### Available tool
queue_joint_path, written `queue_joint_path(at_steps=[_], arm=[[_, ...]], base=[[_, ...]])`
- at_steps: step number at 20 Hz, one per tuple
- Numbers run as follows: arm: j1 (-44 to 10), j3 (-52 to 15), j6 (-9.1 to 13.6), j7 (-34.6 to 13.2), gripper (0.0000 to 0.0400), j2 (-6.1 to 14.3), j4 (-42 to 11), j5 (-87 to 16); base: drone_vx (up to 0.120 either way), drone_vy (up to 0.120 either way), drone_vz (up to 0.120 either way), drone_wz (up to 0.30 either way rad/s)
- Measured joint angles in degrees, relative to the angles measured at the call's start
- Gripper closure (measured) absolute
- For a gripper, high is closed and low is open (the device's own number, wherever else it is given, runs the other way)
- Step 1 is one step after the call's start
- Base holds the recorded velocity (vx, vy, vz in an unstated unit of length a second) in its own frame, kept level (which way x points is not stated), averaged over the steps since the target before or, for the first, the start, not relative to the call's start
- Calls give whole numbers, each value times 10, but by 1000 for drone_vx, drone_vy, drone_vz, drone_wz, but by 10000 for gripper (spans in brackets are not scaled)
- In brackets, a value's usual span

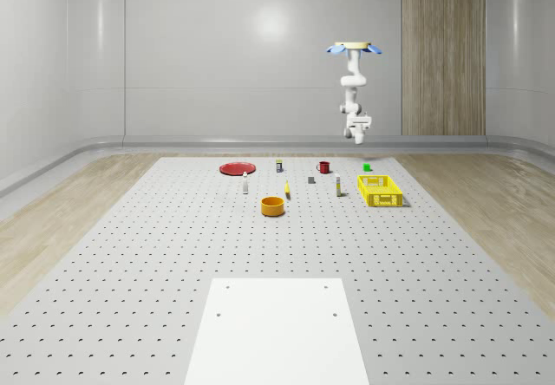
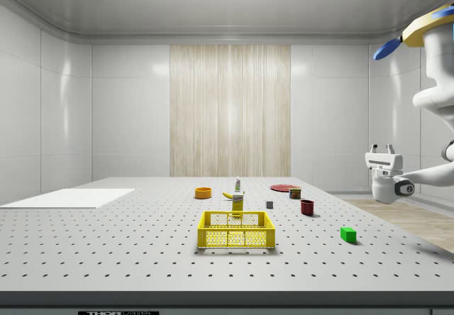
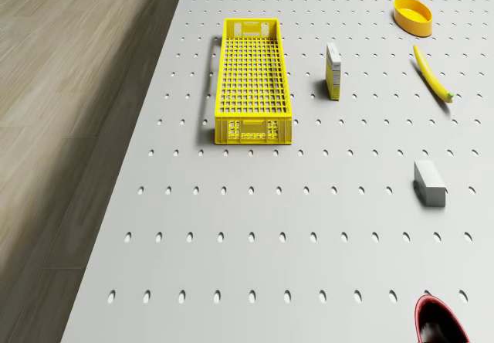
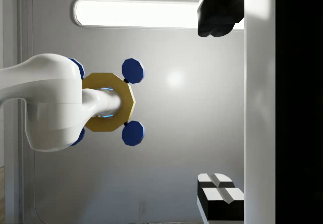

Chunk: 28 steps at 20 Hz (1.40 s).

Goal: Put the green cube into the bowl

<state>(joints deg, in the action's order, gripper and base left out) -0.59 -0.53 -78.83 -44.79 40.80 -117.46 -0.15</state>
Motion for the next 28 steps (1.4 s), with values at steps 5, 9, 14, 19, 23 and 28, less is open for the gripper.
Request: queue_joint_path(at_steps=[5, 9, 14, 19, 23, 28], arm=[[-1, -3, -2, -1, 0, 2, -2, -5], [-3, -9, -4, -2, 0, 3, -3, -12], [-7, -24, -6, -4, 0, 5, -5, -33], [-18, -58, -9, -11, 0, 7, -11, -82], [-36, -115, -13, -22, 0, 11, -25, -162], [-82, -247, -23, -55, 0, 27, -91, -358]], base=[[120, 104, 0, 0], [120, 0, -60, 0], [32, 0, -24, 0], [0, 0, -64, 0], [0, 0, -100, 0], [16, 0, -120, 0]])
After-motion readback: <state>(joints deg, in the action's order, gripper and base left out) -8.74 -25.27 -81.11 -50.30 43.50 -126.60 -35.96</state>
